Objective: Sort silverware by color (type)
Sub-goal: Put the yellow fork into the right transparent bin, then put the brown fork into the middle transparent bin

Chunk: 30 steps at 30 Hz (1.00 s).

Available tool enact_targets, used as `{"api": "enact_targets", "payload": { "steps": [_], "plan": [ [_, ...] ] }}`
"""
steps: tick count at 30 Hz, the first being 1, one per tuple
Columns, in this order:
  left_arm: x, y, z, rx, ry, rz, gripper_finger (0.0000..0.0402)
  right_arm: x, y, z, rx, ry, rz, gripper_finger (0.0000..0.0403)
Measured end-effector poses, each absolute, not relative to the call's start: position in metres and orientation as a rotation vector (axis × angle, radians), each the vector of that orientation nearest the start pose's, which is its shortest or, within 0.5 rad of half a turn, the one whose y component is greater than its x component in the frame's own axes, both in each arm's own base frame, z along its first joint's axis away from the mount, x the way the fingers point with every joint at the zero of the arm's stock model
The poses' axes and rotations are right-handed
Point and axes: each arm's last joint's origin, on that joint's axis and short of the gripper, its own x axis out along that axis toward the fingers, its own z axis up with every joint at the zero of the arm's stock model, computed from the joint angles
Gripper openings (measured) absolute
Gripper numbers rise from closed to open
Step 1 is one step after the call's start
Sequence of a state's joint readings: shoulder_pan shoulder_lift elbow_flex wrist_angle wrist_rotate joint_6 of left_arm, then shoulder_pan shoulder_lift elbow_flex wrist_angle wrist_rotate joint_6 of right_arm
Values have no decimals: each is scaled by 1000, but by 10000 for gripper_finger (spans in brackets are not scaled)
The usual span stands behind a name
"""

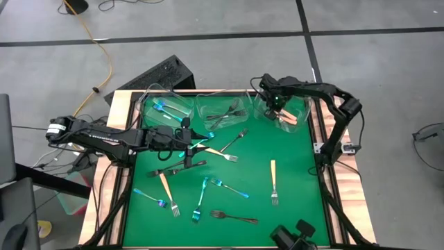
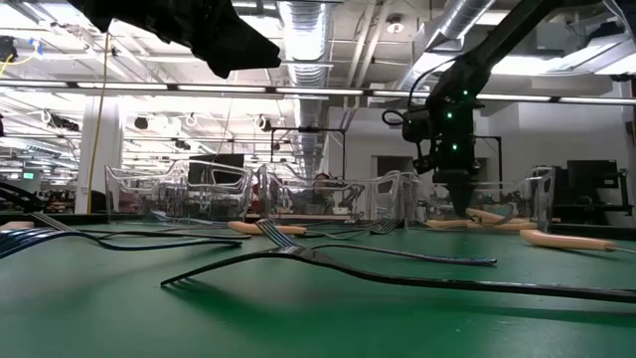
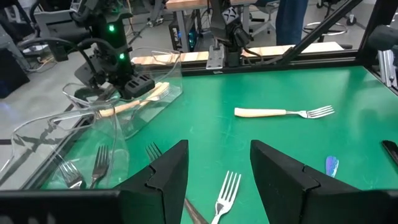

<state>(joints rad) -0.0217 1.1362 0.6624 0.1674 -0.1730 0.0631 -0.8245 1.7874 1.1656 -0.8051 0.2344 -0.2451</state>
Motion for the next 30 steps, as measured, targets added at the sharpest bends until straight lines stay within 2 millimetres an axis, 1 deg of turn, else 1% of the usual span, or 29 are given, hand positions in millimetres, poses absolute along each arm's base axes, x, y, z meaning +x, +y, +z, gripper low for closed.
{"api": "enact_targets", "payload": {
  "steps": [18, 20, 25, 27, 30],
  "plan": [
    [246, 0, 255, 91, 316, 141, 158, 213, -245, 173, 246, 1517, -703, 50],
    [246, 0, 254, 91, 327, 140, 158, 213, -245, 173, 253, 1513, -711, 61],
    [245, 0, 252, 87, 346, 141, 158, 213, -245, 173, 254, 1508, -714, 117],
    [245, 0, 252, 85, 351, 141, 158, 213, -245, 172, 264, 1502, -706, 127],
    [245, 0, 252, 85, 352, 141, 158, 214, -245, 172, 268, 1493, -701, 131]
  ]
}}
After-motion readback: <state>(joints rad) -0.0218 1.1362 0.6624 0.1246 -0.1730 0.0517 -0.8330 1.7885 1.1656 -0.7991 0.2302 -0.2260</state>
